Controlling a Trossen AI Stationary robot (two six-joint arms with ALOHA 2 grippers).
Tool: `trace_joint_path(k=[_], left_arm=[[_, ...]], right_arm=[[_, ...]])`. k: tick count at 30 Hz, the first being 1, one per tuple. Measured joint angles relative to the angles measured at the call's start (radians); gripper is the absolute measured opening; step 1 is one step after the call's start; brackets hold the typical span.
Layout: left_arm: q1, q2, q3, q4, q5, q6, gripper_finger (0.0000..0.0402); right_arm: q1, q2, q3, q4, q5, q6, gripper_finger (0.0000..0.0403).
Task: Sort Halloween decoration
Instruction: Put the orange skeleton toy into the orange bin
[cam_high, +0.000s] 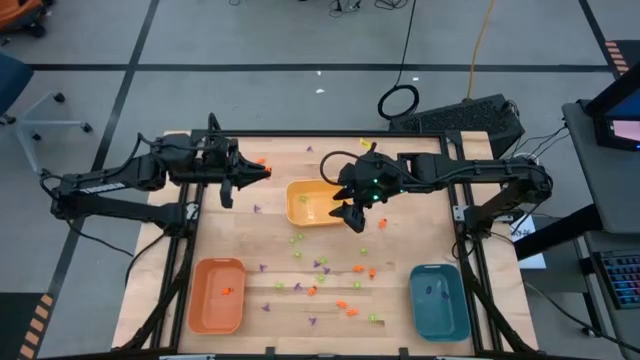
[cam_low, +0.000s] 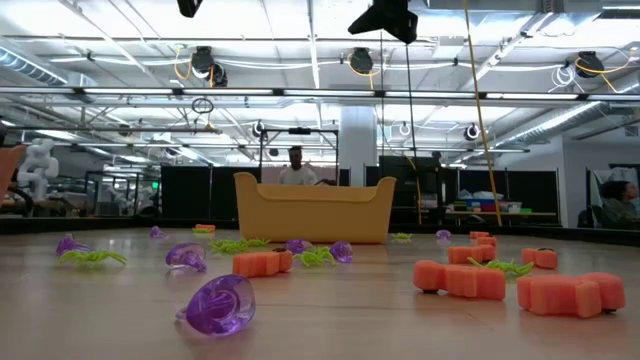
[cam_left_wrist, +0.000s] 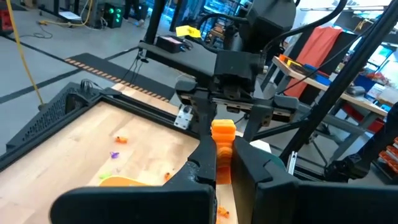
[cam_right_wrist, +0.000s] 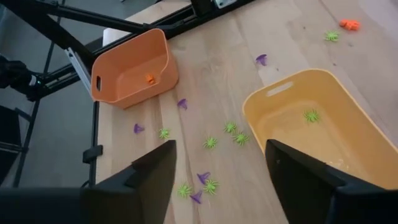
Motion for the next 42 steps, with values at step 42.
trace_joint_path(k=[42], left_arm=[[-0.049,0.002,0.014,0.016,-0.016,0.506,0.0015]], right_arm=[[0.0,0.0,0.0,0.036,-0.001,0.003,0.0157]])
